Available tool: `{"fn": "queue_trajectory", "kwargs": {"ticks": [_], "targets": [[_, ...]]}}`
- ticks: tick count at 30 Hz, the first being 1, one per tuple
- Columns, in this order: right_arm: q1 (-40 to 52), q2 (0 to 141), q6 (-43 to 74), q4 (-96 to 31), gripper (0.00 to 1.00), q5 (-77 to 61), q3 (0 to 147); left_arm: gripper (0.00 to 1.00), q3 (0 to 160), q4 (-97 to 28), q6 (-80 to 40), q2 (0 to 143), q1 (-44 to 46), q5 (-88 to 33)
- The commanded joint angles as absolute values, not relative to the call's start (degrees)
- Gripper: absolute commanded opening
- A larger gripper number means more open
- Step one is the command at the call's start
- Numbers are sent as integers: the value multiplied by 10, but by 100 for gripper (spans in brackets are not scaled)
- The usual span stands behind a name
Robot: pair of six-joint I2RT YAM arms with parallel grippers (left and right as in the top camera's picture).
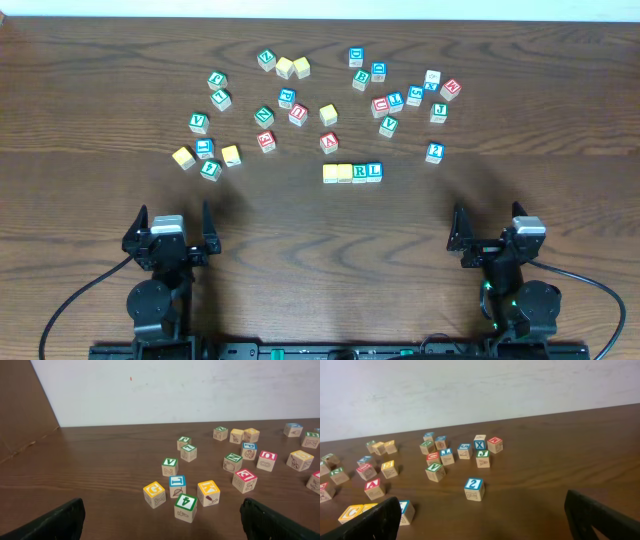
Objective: Spell out CORL
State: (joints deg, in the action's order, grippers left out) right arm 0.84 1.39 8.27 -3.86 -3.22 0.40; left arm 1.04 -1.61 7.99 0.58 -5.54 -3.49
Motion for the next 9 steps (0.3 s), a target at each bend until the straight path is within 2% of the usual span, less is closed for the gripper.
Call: {"fn": "queue_trajectory", "kwargs": {"ticks": [1, 9], "targets": [[0, 11, 81, -41, 99, -36, 3, 98, 2, -38, 85, 2, -58, -34], [0, 11, 81, -41, 99, -36, 3, 98, 2, -38, 85, 2, -58, -34]]}}
